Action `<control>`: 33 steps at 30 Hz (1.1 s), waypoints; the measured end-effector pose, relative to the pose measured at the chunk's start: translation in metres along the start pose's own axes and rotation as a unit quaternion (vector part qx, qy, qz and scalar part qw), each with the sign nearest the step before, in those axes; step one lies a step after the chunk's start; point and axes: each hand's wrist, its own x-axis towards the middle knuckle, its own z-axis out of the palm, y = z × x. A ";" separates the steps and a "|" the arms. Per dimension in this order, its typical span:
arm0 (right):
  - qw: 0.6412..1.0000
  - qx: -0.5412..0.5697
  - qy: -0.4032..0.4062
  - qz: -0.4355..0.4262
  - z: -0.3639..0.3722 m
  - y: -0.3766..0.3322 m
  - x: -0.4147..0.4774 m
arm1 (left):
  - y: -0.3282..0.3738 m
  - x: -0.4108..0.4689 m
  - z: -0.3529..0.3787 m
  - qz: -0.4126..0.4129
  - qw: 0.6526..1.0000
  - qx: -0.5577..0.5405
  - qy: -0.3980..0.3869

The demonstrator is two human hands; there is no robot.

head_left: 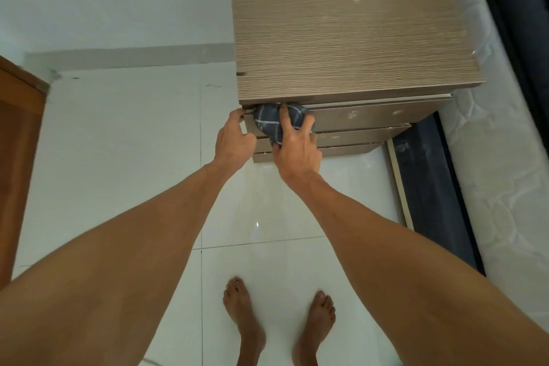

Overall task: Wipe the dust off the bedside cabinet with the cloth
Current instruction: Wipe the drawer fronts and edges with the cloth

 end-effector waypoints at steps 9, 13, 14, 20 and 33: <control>0.982 -0.110 -0.084 -0.130 0.001 0.004 -0.022 | -0.007 -0.002 -0.004 -0.028 0.999 0.027 -0.031; 0.993 -0.058 -0.055 -0.083 -0.004 0.031 -0.039 | -0.004 -0.009 -0.002 -0.003 0.999 0.043 -0.026; 0.995 -0.045 -0.035 -0.076 -0.007 0.033 -0.038 | -0.002 -0.009 -0.002 0.006 0.999 0.043 -0.023; 0.992 -0.069 -0.003 -0.105 -0.021 0.009 -0.007 | 0.002 -0.008 0.002 0.090 0.984 0.152 0.035; 0.990 -0.135 -0.004 -0.043 -0.061 0.110 0.015 | 0.006 -0.018 0.034 0.097 0.908 0.405 0.049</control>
